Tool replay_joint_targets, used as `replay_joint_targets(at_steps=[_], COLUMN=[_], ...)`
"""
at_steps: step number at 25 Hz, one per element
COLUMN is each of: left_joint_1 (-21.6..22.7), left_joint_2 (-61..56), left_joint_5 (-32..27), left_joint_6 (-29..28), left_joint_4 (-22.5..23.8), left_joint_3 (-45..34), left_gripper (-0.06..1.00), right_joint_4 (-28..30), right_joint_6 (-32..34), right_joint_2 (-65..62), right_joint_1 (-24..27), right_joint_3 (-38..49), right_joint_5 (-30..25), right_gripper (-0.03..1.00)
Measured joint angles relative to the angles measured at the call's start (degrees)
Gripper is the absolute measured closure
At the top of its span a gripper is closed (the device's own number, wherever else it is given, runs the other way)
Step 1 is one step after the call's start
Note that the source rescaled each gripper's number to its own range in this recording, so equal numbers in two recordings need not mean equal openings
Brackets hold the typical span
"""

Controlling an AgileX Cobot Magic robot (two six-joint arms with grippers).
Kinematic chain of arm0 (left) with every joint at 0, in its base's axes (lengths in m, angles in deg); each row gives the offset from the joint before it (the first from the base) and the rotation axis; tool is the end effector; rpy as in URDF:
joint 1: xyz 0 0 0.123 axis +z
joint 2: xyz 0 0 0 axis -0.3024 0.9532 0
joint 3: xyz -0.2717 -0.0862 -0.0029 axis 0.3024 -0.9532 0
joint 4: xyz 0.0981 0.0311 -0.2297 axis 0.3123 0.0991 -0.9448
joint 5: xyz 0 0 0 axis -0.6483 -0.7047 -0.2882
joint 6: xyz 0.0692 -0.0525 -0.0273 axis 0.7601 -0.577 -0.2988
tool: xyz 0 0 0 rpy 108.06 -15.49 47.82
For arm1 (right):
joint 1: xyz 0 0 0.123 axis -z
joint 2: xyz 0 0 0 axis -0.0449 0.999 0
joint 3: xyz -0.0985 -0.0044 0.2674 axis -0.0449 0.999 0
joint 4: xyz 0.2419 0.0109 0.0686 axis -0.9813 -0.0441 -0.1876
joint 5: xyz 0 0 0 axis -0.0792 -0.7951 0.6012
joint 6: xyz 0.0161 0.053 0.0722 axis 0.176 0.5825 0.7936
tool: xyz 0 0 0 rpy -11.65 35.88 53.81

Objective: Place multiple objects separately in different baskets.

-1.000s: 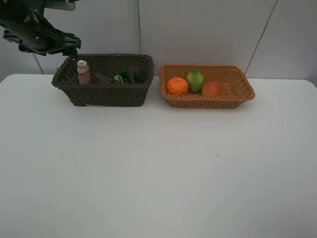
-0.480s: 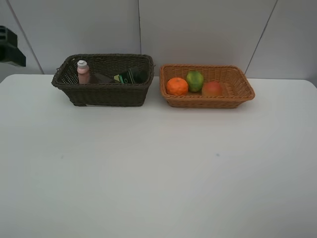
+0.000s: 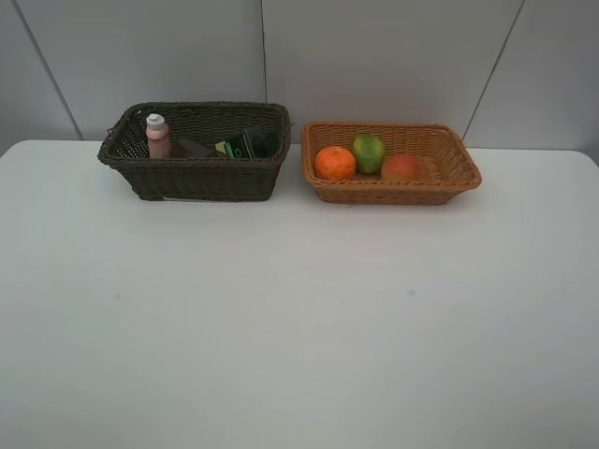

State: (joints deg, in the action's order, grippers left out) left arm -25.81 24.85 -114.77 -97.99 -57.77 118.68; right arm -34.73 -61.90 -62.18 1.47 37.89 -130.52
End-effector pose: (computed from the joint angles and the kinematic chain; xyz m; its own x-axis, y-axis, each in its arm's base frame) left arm 0.0419 -0.0012 0.3136 -0.4926 -0.0515 -0.8687 0.0373 0.9961 -0.0802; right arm -0.0081 -0.0043 0.2832 -0.4325 0.0295 -0.9012 0.0385 0.9992 0.0142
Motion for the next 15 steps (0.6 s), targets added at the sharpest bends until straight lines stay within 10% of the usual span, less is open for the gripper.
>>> replay_joint_targets(at_steps=[15], left_joint_1=[0.0], left_joint_2=[-12.9], left_joint_5=[-8.4], left_joint_6=[10.3], left_joint_4=[-3.8], left_joint_3=[-5.0], left_gripper=[-0.04], right_joint_4=[0.0], right_joint_6=[0.0], right_joint_2=[0.0], right_joint_1=[0.0], right_joint_3=[0.0], right_joint_5=[0.0], right_gripper=[-0.01])
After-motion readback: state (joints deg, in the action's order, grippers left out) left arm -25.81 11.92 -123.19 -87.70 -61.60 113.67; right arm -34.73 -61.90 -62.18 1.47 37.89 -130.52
